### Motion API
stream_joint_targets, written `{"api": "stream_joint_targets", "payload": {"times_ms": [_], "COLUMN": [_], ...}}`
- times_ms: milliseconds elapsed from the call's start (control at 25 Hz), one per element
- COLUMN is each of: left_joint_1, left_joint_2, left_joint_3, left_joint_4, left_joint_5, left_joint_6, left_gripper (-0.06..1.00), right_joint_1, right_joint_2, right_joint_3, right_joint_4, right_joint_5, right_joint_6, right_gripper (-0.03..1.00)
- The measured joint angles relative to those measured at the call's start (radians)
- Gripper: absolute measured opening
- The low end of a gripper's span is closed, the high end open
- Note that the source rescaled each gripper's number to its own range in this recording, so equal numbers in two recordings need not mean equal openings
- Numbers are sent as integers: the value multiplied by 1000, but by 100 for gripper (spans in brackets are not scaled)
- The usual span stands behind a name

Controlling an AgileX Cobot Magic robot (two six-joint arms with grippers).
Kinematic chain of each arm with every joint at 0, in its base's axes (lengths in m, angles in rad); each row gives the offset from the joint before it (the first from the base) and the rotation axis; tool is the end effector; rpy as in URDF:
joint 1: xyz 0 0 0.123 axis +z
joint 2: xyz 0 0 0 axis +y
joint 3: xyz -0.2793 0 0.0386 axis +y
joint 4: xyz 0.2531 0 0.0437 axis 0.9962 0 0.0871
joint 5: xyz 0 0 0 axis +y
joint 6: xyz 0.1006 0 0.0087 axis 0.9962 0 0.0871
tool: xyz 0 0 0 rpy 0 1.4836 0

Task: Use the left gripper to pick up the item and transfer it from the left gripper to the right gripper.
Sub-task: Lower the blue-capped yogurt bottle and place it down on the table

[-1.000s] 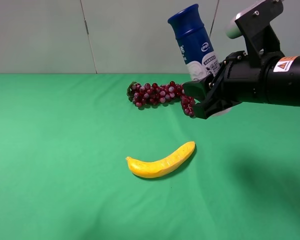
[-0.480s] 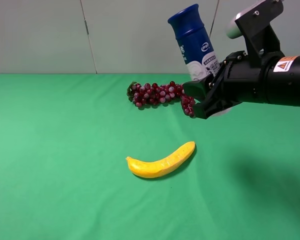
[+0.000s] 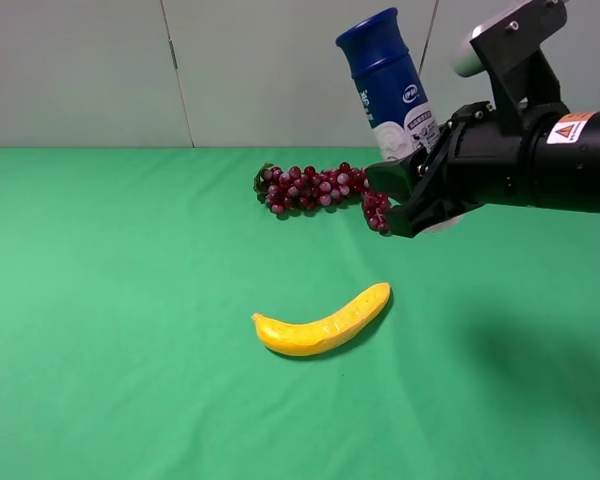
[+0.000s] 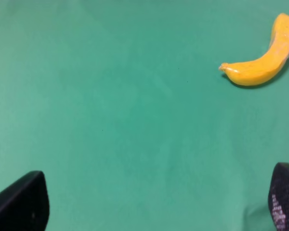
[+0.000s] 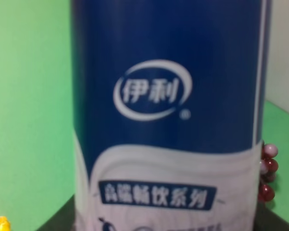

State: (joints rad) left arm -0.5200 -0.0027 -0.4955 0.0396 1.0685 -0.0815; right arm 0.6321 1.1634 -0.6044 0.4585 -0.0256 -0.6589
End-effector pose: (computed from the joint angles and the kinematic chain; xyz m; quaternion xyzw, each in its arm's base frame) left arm 0.0116 -0.0026 0.2732 0.1853 0.8353 -0.1344 0.5000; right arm 0.2051 0.1489 0.2537 -0.3397 0.7756 0.1092 0.5207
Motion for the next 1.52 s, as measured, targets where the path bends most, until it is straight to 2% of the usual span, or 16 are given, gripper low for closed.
{"api": "stream_joint_targets", "payload": {"times_ms": [520,640,760,1080,1360,1520], "left_joint_1": [0,19,85,335,549,600], "left_joint_2": [0,0,0,0,0,0], "left_joint_3": [0,0,0,0,0,0], "left_joint_4": [-2,-2,-2,-2,-2,-2], "left_joint_5": [0,0,0,0,0,0], "left_joint_6": [0,0,0,0,0,0], "left_gripper": [85,85,85,85,85,85], "right_joint_1": [0,0,0,-25,-182,-292], "right_joint_2": [0,0,0,0,0,0], "right_joint_3": [0,0,0,0,0,0], "right_joint_4": [4,4,4,4,4,4], "right_joint_5": [0,0,12,100,229,295], "right_joint_6": [0,0,9,68,108,113], "right_gripper": [4,4,4,4,4,4]}}
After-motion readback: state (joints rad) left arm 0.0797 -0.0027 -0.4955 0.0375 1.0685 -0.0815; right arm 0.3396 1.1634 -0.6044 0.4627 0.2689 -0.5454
